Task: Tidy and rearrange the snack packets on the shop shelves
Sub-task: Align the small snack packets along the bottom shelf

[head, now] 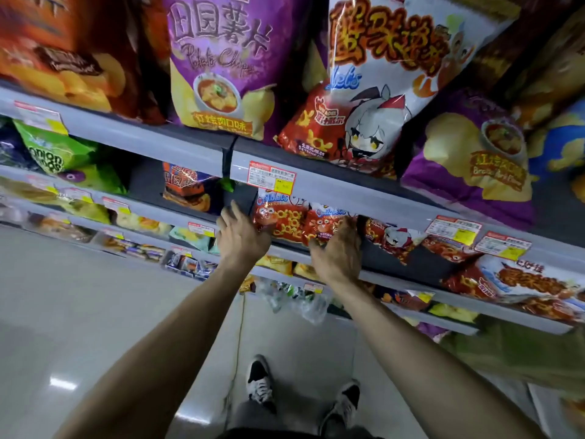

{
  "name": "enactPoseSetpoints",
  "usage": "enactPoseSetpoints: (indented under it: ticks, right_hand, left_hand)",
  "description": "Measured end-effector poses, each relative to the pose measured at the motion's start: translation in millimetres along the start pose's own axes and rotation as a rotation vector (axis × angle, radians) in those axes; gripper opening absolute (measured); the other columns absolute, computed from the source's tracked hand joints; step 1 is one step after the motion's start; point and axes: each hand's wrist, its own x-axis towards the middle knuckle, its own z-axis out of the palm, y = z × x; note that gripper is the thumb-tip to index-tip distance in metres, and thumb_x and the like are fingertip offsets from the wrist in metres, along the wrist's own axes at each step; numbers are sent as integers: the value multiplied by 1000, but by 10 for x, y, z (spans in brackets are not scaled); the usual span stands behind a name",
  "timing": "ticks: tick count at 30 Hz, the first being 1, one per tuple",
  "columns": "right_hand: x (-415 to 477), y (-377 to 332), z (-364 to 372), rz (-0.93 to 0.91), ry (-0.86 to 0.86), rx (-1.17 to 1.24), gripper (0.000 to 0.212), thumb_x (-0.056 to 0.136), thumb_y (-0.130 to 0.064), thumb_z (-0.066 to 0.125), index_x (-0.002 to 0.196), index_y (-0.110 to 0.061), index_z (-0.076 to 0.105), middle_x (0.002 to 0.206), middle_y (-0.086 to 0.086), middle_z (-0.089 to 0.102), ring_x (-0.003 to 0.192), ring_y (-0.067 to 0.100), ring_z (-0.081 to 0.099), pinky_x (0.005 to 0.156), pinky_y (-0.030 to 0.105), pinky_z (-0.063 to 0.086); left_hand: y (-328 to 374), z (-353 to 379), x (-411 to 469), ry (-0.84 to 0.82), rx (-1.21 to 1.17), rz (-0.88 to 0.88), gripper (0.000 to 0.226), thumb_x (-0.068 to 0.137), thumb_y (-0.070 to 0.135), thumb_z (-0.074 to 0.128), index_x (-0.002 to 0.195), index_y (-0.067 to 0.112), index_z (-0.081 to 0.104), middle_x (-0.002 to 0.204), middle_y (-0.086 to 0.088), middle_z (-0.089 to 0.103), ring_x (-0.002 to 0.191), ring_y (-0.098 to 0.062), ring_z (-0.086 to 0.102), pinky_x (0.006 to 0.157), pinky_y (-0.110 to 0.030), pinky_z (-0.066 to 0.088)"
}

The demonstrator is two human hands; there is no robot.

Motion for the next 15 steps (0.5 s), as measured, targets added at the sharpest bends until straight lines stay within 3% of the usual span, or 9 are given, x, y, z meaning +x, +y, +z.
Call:
enactPoseSetpoints:
  ticks: [6,9,15]
  right_hand:
    - [327,5,108,233,86,151,117,86,-62,72,164,-5,5,173,14,10,159,33,15,129,44,19]
    - [476,46,118,232,33,124,124,84,-71,69,163,-2,4,172,16,9,158,34,15,128,43,19]
    - [656,27,196,245,64,170,120,74,-71,79,156,-1,25,160,19,36,145,38,38,117,46,39]
  left_hand:
    - [200,171,229,-89,-148,-29,122,86,64,74,165,3,4,163,-22,26,151,-42,24,121,-54,29]
    - [270,260,348,-79,-214,-46,128,81,68,77,165,4,5,162,-22,31,151,-42,28,123,-54,28]
    - [410,400,554,-45,-254,-43,131,69,71,84,160,9,13,152,-21,43,145,-43,37,119,-59,33]
